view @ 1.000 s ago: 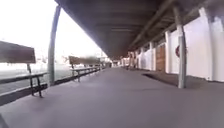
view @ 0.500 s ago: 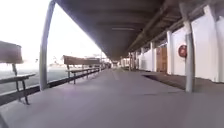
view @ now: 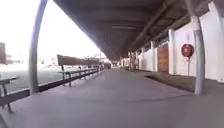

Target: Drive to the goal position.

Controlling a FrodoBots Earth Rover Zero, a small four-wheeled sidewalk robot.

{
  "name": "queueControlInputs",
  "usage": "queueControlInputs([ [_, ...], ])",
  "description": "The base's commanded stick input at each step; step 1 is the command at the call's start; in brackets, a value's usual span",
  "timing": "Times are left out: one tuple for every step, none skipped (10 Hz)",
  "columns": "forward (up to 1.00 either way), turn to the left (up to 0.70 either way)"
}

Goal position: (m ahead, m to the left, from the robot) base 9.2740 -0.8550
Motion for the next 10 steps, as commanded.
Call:
queueControlInputs([
  [0.70,0.00],
  [0.70,0.00],
  [0.70,0.00],
  [0.70,0.00],
  [0.70,0.00],
  [0.70,0.00],
  [0.70,0.00],
  [0.70,0.00],
  [0.70,0.00],
  [0.70,0.00],
])
